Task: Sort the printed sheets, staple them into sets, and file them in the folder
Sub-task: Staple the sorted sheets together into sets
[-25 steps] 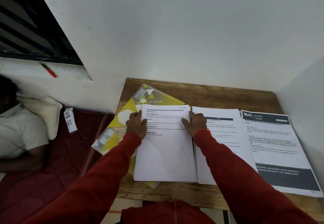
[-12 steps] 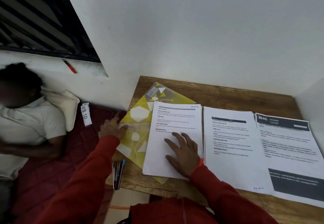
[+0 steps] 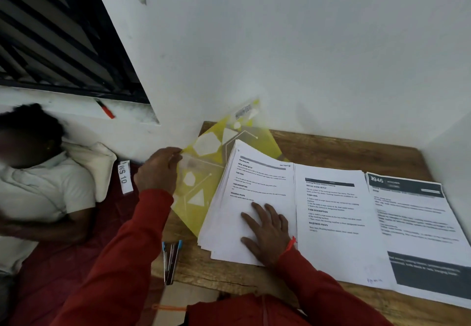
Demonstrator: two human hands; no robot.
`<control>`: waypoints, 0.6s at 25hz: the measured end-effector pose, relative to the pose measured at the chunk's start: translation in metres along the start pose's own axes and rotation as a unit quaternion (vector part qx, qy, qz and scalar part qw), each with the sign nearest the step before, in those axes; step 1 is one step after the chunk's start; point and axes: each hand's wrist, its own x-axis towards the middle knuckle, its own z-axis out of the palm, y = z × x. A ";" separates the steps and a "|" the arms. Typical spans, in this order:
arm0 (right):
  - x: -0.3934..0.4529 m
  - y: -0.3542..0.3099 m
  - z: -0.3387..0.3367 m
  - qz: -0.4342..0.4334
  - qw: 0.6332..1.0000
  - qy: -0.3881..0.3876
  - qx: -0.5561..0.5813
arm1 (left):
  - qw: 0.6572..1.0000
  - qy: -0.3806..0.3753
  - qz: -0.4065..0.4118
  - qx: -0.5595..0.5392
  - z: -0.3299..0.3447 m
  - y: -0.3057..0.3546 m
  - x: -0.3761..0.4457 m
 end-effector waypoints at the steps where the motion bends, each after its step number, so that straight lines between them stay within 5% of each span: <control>1: 0.000 0.000 0.000 0.001 1.000 0.000 0.002 | 0.998 0.029 0.047 0.003 -0.007 0.009 0.004; 5: 0.000 0.001 -0.003 0.003 1.000 -0.009 0.012 | 0.965 0.139 0.215 0.055 -0.032 0.031 0.025; 10: 0.000 0.002 -0.003 0.004 1.000 -0.018 0.006 | 0.925 0.229 0.296 0.071 -0.065 0.066 0.062; 15: -0.001 0.004 -0.006 -0.001 1.000 -0.006 -0.001 | 0.952 0.050 0.292 0.082 -0.057 0.117 0.122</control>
